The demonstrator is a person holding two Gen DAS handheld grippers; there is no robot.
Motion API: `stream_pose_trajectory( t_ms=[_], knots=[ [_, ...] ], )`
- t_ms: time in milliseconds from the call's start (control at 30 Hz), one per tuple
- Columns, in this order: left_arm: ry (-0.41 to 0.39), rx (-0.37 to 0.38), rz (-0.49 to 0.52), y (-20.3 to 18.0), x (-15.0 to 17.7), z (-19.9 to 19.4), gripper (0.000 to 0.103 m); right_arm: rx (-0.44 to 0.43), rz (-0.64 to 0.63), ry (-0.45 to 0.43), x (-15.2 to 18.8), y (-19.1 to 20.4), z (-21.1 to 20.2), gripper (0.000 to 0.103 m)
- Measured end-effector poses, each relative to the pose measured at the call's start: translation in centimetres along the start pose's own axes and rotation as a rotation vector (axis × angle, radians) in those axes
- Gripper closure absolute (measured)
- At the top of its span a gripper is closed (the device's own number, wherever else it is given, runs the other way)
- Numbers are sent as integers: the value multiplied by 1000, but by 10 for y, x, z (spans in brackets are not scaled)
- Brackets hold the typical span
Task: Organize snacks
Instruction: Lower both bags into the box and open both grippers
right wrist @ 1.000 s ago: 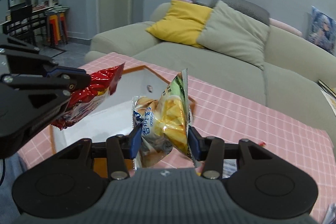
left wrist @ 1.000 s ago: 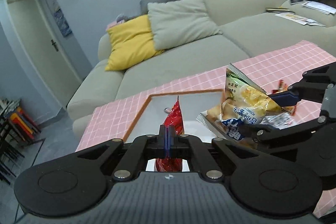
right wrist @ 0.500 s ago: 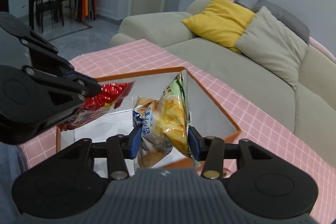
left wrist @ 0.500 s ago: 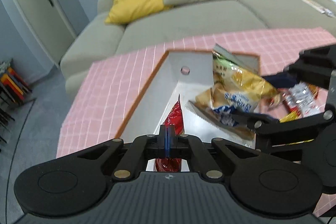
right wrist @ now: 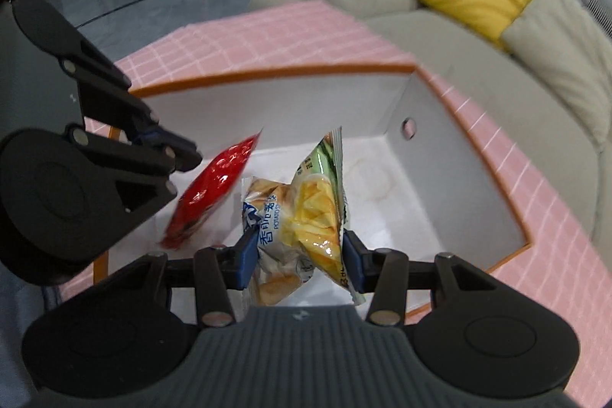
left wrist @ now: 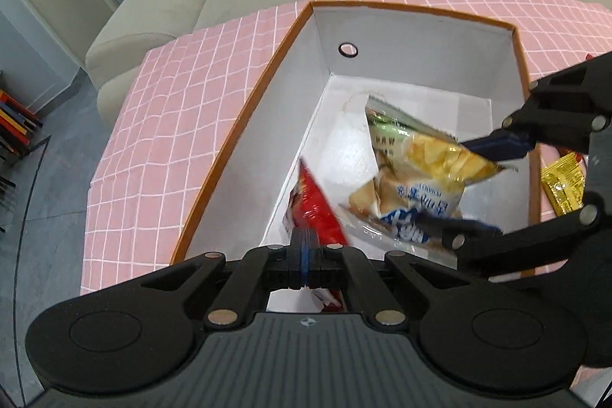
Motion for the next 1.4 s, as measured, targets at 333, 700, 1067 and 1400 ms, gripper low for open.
stream_pose_trajectory(
  t_ms=[333,700,1067,1400],
  knots=[
    [71,22,-53,5,9,23,103,-66,18,135,14,2,23,57],
    [88,26,-51,2,13,27,94,-47,11,159,17,1,31,48],
    [4,6,-84,3,7,-2,66,6,78,61,7,-20,-4,28],
    [-159,-6,-174,-12,0,-53,64,78,159,-98,27,-33,-54,27]
  ],
)
Point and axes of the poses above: each gripper's, at about its wrist camera, not at the fingertips, and z roughly the way its jaws point, y to its left, x to its underside, the point moved 6 cm from there along z, roughly the way its jaws point, and after that the axes turned 10 degrees about z, right-handed, at the moved point
